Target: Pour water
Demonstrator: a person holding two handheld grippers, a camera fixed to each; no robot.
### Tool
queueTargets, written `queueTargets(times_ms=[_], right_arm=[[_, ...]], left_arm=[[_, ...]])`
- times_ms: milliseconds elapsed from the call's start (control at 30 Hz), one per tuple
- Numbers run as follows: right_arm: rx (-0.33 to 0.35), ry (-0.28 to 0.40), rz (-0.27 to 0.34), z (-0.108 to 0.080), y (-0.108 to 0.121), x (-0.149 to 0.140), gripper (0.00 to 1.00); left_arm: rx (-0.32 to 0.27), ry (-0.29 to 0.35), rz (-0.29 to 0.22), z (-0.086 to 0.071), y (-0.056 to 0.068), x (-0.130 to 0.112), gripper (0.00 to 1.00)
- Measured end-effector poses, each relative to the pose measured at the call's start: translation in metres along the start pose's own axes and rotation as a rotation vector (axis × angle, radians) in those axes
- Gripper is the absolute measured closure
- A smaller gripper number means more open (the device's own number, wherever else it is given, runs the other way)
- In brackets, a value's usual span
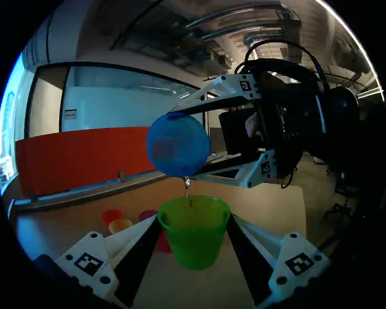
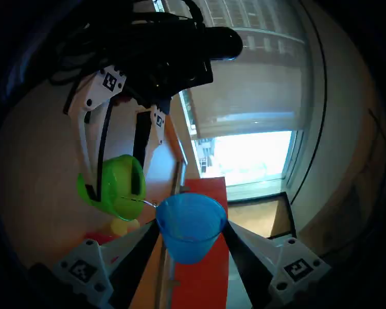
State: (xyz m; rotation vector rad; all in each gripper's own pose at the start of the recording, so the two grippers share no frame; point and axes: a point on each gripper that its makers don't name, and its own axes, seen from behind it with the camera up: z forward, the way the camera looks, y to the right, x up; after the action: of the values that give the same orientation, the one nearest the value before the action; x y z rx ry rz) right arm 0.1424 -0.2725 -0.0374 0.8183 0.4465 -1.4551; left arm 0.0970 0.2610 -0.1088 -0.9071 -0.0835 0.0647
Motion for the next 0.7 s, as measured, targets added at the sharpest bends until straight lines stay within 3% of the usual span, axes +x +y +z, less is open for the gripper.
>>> queueTargets(times_ms=[700], right_arm=[[-0.002, 0.005, -0.058, -0.0053, -0.0010, 0.0063, 0.10]], left_arm=[[0.000, 0.001, 0.001, -0.0017, -0.0006, 0.0001, 0.13]])
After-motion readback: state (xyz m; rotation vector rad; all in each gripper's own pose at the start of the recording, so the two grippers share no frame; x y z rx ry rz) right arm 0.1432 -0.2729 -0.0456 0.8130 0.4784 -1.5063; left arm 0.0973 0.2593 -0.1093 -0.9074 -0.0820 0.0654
